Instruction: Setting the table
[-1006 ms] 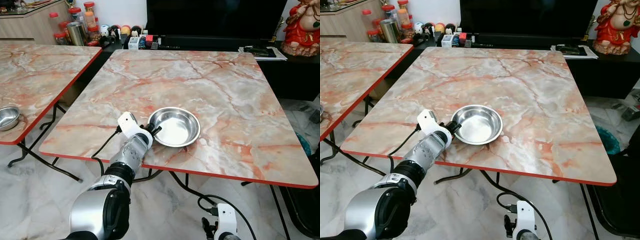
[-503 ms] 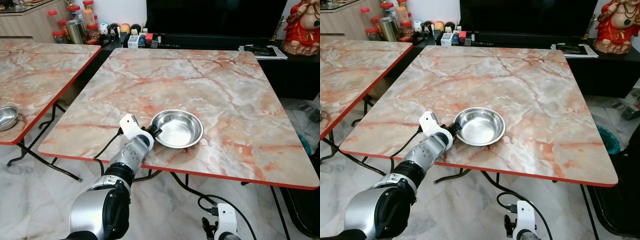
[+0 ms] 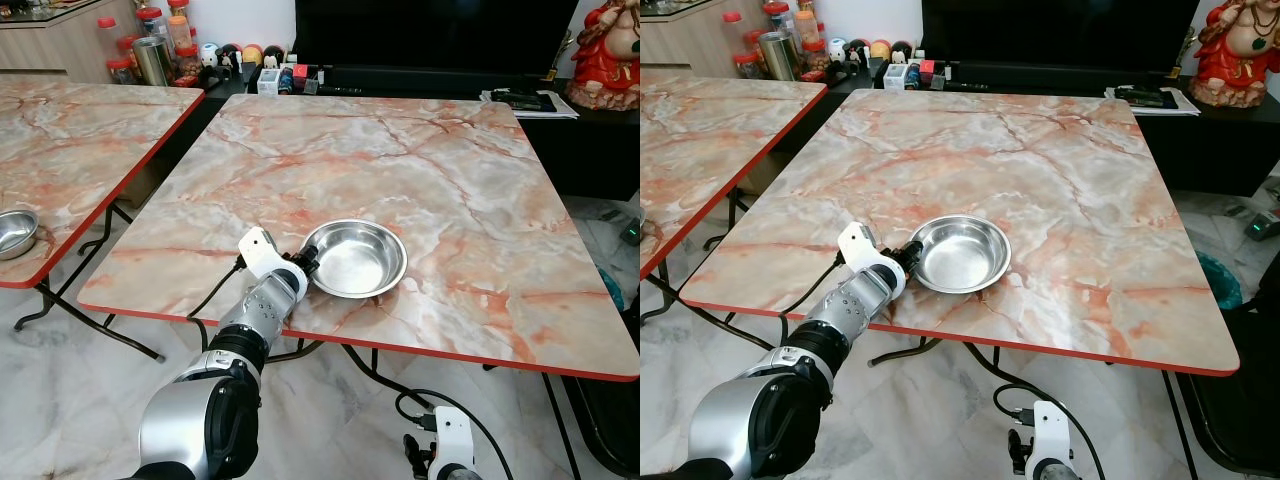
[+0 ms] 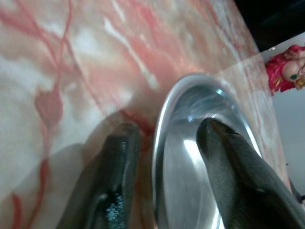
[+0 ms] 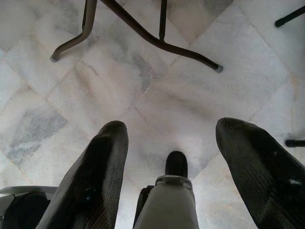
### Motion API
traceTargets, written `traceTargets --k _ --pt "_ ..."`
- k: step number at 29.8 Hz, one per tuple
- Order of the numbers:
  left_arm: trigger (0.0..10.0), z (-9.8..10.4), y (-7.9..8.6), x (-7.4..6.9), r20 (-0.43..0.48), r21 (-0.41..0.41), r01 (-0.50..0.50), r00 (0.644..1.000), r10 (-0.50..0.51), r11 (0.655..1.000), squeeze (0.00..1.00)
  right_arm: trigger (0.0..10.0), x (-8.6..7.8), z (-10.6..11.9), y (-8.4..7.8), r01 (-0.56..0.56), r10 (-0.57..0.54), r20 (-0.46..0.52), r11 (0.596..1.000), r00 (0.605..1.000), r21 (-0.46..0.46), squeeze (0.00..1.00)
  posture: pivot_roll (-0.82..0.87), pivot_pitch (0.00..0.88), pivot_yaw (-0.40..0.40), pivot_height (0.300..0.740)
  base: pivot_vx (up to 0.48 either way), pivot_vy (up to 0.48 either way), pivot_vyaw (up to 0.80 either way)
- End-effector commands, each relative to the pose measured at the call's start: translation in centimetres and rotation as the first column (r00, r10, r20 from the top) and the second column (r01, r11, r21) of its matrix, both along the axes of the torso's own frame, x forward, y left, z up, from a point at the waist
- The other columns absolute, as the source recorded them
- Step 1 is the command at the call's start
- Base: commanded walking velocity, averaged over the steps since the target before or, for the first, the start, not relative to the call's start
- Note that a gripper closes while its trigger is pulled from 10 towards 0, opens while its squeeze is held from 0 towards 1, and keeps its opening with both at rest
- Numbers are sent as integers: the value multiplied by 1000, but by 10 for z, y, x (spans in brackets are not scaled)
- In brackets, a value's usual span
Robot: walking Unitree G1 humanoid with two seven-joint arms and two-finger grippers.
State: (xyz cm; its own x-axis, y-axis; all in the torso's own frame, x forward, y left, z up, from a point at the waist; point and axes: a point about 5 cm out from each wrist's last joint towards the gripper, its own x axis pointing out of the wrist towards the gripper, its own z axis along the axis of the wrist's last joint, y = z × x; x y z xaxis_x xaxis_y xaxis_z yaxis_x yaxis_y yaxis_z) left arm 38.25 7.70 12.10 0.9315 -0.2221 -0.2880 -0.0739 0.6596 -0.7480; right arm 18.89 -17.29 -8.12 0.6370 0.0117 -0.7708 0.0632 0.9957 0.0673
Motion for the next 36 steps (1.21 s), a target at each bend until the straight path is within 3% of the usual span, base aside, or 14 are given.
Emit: traceTargets --k 1,8,11,12,15,16,17,21,22,26,30,32,34,36 --pt "10000 6 -1 2 16 -12 4 1000 -4 1000 1000 10000 1 1 0 6 -6 4 1000 1000 3 0 -58 0 29 728 0 0 0" --pt "10000 9 2 3 27 -18 -5 1000 5 1000 1000 10000 3 1 0 1 -1 7 1000 1000 3 0 -55 0 25 728 0 0 0" --pt "10000 10 12 3 41 -19 -42 998 43 999 1000 10000 4 2 0 2 -2 9 1000 1000 3 0 -56 0 23 728 0 0 0" --pt "10000 10 18 3 50 -16 -60 997 60 998 0 10000 4 2 0 3 -3 9 1000 1000 3 0 -56 0 23 728 0 0 0" --pt "10000 10 20 3 53 -15 -65 996 66 998 0 10000 4 2 0 3 -3 9 1000 1000 3 0 -56 0 23 728 0 0 0" --pt "10000 7 29 3 50 -13 -89 995 90 996 0 10000 4 2 0 1 -2 9 1000 1000 3 0 -49 0 18 728 0 0 0" --pt "10000 2 48 0 49 -12 -140 989 141 990 0 10000 5 2 0 -1 1 11 1000 1000 2 0 -47 0 16 728 0 0 0" --pt "10000 4 61 -1 65 -8 -178 982 178 984 0 10000 6 3 0 -3 3 12 1000 1000 3 0 -45 0 15 728 0 0 0" --pt "10000 8 74 -1 102 8 -218 971 216 976 0 10000 6 3 1 -5 5 14 1000 1000 3 0 -40 0 13 728 0 0 0" --pt "10000 23 101 -2 204 64 -316 933 297 947 0 10000 7 4 1 -9 9 16 1000 1000 4 0 -34 0 8 728 0 0 0" --pt "10000 44 138 -8 353 210 -452 862 364 867 0 10000 7 4 1 -12 12 16 1000 1000 3 0 -28 0 5 728 0 0 0" --pt "10000 55 163 -16 445 402 -524 828 341 751 0 10000 8 4 2 -15 15 15 1000 1000 3 0 -25 0 4 728 0 0 0" --pt "10000 57 174 -21 474 500 -545 823 314 673 0 10000 8 4 2 -16 16 15 1000 1000 3 0 -21 0 3 728 0 0 0" --pt "10000 53 187 -27 461 543 -560 822 335 626 0 10000 8 4 2 -17 17 15 1000 1000 3 0 -18 0 3 728 0 0 0"
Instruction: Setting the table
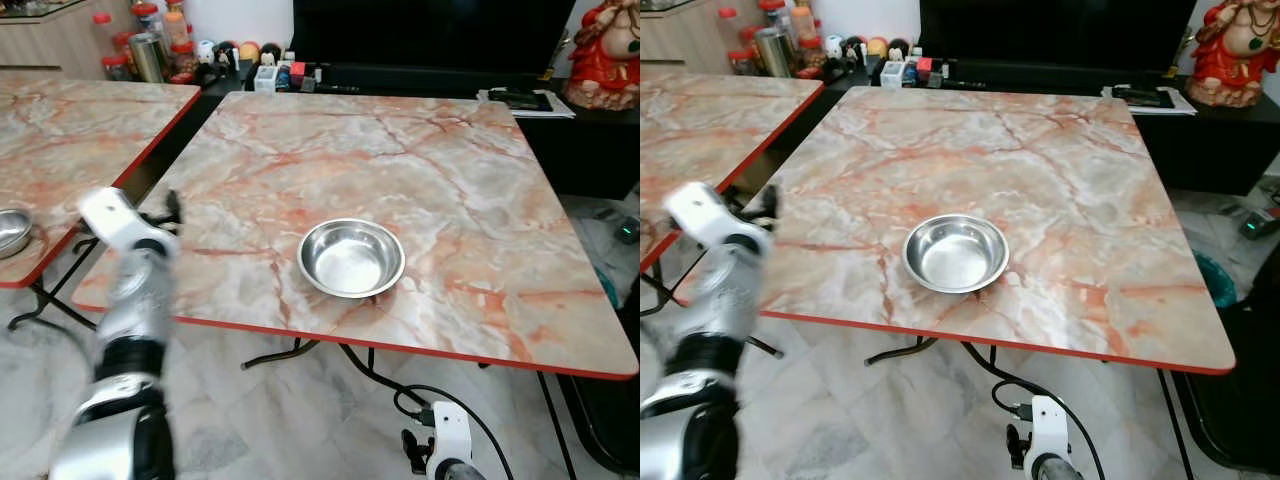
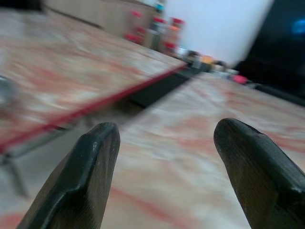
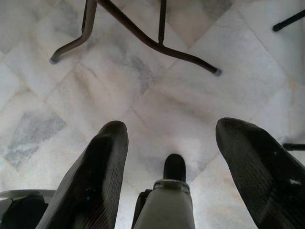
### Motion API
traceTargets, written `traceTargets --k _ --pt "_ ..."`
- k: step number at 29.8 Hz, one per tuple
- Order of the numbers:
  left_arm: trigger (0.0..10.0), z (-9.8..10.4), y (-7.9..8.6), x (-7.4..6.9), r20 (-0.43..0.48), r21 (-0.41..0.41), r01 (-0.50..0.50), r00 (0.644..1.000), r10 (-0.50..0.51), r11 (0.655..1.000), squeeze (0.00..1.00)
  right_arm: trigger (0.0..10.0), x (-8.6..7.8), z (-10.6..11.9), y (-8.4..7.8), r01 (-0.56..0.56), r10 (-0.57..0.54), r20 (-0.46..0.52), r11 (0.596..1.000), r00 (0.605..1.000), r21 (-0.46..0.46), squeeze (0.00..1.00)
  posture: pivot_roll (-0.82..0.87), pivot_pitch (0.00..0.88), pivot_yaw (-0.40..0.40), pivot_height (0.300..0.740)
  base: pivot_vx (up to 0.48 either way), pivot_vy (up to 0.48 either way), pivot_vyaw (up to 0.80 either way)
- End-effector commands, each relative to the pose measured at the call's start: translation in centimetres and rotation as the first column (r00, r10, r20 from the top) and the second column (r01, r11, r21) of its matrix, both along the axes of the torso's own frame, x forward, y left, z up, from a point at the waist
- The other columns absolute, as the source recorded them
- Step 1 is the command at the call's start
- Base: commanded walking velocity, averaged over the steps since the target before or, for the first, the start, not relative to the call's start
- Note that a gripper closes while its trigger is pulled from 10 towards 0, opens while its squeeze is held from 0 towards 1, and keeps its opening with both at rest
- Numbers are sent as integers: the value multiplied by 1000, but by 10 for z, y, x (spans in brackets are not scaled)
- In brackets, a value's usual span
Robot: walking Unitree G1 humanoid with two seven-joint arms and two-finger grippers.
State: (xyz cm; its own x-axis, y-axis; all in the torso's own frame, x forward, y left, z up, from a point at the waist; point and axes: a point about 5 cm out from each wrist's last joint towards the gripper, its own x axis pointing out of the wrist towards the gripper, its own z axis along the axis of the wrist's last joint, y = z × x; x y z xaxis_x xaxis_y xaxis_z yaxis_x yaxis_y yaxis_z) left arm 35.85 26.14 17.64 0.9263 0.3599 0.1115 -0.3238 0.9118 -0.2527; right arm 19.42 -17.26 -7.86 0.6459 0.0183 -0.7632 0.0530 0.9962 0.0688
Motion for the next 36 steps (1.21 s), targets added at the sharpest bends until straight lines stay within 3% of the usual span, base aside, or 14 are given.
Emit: traceTargets --k 1,5,8,10,11,16,19,22,25,27,29,30,31,36 --pt "10000 -5 9 -7 -40 64 -53 998 55 997 0 10000 2 1 2 -8 8 3 1000 1000 3 0 -17 0 3 728 0 0 0" --pt "10000 -25 43 -28 -127 227 -182 968 214 957 0 10000 2 1 3 -10 10 2 1000 1000 3 0 -16 0 3 728 0 0 0" --pt "10000 -48 68 -52 -189 302 -303 910 368 904 0 10000 2 1 3 -11 11 0 1000 1000 3 0 -16 0 3 728 0 0 0" --pt "10000 -59 74 -62 -213 351 -335 880 424 874 0 10000 1 0 3 -10 10 -1 1000 1000 2 0 -15 0 2 728 0 0 0" --pt "10000 -73 79 -75 -249 426 -354 838 485 832 0 10000 0 0 2 -9 9 -3 1000 1000 1 0 -14 0 0 728 0 0 0" --pt "10000 -102 84 -95 -343 483 -368 755 558 795 0 10000 0 0 1 -9 9 -2 1000 1000 0 0 -14 0 -2 728 0 0 0" --pt "10000 -123 83 -104 -428 508 -318 714 555 800 0 10000 1 0 2 -9 9 -1 1000 1000 1 0 -14 0 -1 728 0 0 0" --pt "10000 -147 76 -116 -524 501 -251 674 521 829 0 10000 2 1 2 -9 9 0 1000 1000 1 0 -20 0 3 728 0 0 0" --pt "10000 -177 62 -130 -666 396 -159 628 403 904 0 10000 2 1 2 -5 5 1 1000 1000 2 0 -25 0 5 728 0 0 0" --pt "10000 -196 42 -134 -742 242 -75 628 234 967 0 10000 1 0 0 -2 2 -4 1000 1000 -3 0 -25 0 4 728 0 0 0" --pt "10000 -201 35 -134 -761 216 -24 622 184 976 0 10000 1 0 0 -4 4 -6 1000 1000 -5 0 -25 0 4 728 0 0 0" --pt "10000 -215 10 -137 -810 152 169 585 25 974 0 10000 -1 -1 -1 -4 4 -12 1000 1000 -10 0 -27 0 4 728 0 0 0" --pt "10000 -221 -1 -140 -829 118 241 559 -39 963 0 10000 -1 -1 -1 -4 4 -14 1000 1000 -13 0 -29 0 4 728 0 0 0" --pt "10000 -240 -30 -154 -873 10 313 467 -144 950 0 10000 -1 -1 -2 -5 5 -16 1000 1000 -19 0 -36 0 4 728 0 0 0"
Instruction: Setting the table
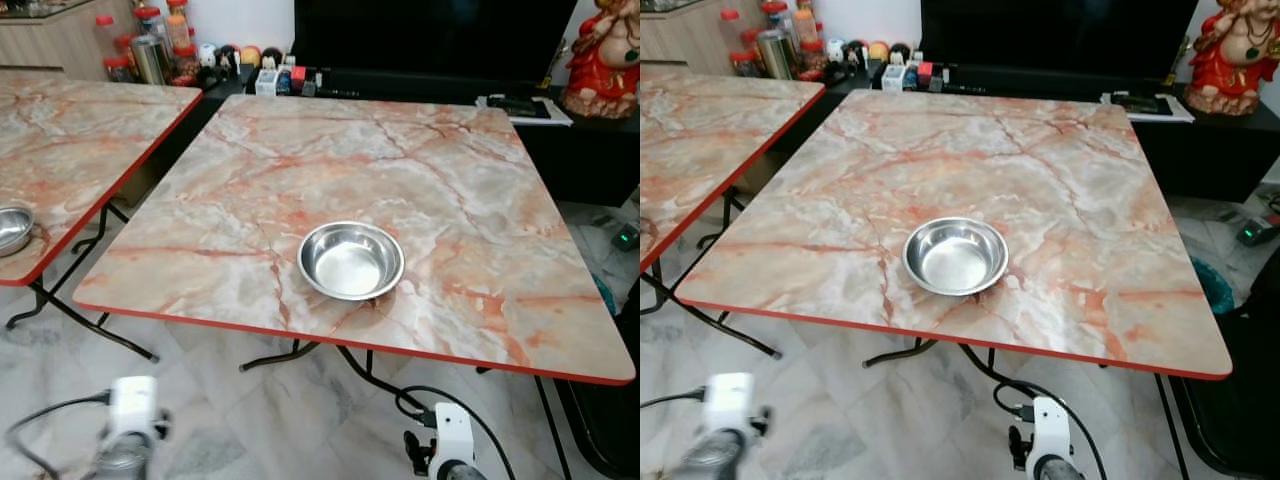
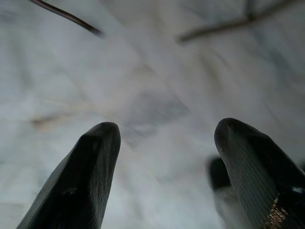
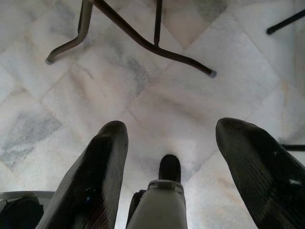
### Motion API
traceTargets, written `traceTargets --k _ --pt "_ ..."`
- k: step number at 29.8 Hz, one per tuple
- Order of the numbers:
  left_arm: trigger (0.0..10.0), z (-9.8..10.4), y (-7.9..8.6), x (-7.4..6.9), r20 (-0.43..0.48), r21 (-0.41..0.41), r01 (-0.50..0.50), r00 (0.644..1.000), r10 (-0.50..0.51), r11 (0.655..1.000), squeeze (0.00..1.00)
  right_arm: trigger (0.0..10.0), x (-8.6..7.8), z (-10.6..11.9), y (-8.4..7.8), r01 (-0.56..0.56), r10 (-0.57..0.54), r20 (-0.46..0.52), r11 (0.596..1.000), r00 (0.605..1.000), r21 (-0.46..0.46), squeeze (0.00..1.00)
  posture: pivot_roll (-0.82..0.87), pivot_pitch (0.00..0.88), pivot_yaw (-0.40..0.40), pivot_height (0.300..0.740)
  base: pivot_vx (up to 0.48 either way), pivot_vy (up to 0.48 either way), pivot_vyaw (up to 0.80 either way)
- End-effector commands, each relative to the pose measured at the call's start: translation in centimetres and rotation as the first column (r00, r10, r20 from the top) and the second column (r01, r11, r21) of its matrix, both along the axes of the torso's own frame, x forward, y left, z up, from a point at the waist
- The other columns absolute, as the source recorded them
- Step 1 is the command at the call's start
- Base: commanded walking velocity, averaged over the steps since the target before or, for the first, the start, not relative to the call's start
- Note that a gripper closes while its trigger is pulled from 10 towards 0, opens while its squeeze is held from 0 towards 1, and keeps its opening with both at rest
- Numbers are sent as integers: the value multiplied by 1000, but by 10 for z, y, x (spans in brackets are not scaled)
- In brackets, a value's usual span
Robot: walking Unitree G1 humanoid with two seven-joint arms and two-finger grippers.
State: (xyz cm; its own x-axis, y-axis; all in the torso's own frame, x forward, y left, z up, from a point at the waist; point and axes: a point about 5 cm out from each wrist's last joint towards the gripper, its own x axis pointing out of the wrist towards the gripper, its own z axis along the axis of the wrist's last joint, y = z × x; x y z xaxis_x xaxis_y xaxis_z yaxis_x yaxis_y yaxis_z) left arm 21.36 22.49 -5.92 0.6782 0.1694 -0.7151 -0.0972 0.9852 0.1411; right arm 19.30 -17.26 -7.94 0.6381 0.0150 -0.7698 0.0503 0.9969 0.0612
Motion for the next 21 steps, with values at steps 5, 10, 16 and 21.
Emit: traceTargets --k 5,10,16,21 --pt "10000 -11 -5 -14 -91 -11 37 995 -38 999 0 10000 2 1 -3 1 -1 -1 1000 1000 -12 0 -40 0 6 728 0 0 0" --pt "10000 -18 -18 -22 -136 -52 40 990 -47 998 0 10000 3 2 -3 14 -14 4 1000 1000 -13 0 -50 0 13 728 0 0 0" --pt "10000 -18 -17 -22 -135 -58 40 990 -47 998 0 10000 0 0 -4 19 -19 -6 1000 1000 -17 0 -53 0 23 728 0 184 0" --pt "10000 -19 -16 -24 -145 -52 34 989 -41 998 0 10000 -2 -1 -4 38 -38 -11 999 999 -12 0 -50 0 28 728 0 172 0"
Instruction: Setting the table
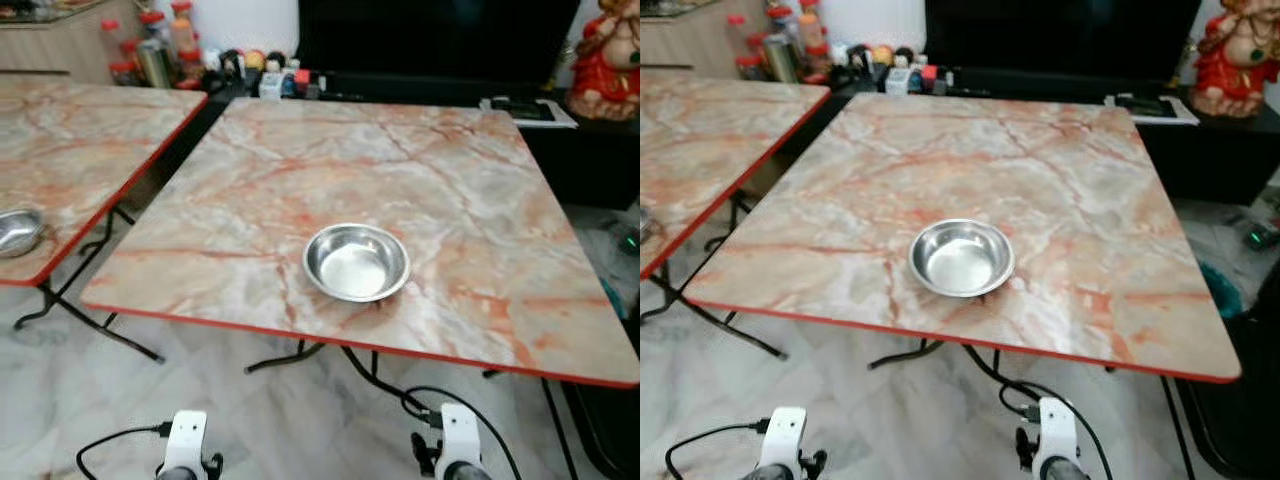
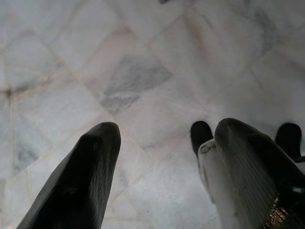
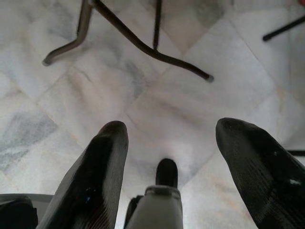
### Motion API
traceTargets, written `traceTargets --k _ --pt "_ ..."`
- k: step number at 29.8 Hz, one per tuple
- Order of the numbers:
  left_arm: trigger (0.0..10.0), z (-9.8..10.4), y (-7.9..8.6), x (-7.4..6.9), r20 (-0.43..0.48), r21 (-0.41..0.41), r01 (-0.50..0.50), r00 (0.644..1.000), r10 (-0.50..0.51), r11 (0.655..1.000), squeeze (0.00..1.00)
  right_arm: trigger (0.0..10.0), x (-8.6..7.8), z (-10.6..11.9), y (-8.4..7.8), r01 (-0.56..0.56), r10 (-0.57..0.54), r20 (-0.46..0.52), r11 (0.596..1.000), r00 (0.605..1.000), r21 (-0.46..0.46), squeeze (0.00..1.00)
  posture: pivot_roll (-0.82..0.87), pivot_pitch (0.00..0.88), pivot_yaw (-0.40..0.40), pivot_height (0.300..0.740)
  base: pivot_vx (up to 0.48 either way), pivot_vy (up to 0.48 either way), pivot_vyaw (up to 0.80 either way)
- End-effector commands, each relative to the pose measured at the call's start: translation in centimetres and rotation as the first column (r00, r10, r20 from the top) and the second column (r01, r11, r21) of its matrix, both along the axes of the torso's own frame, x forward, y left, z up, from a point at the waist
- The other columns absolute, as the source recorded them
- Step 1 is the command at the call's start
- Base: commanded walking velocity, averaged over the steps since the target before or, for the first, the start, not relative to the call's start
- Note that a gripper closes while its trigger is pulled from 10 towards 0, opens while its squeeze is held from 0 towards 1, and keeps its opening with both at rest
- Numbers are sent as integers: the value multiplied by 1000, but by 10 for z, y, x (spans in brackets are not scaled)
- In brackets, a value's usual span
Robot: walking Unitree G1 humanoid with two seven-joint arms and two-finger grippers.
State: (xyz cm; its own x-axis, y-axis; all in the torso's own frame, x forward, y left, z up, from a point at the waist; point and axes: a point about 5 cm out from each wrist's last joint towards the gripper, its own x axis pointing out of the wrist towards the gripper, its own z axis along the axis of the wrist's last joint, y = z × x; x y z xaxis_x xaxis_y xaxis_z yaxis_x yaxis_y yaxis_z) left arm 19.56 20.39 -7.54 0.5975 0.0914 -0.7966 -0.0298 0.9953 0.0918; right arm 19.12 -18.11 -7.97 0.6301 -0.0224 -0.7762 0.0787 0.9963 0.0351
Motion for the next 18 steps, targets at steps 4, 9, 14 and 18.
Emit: traceTargets --k 4,9,14,18 --pt "10000 -3 5 -6 -32 8 -17 999 17 1000 0 10000 0 -1 5 23 -23 -3 1000 1000 21 0 -49 0 29 728 0 285 0" --pt "10000 -4 4 -8 -37 7 -16 999 17 1000 0 10000 2 0 6 7 -7 7 1000 1000 18 0 -48 0 32 728 0 286 -195" --pt "10000 -4 4 -9 -40 7 -12 999 13 1000 0 10000 2 0 7 0 0 9 1000 1000 18 0 -47 0 32 728 0 289 0" --pt "10000 -4 3 -9 -41 7 -11 999 11 1000 0 10000 2 0 7 1 -1 9 1000 1000 21 0 -48 0 34 728 0 287 0"
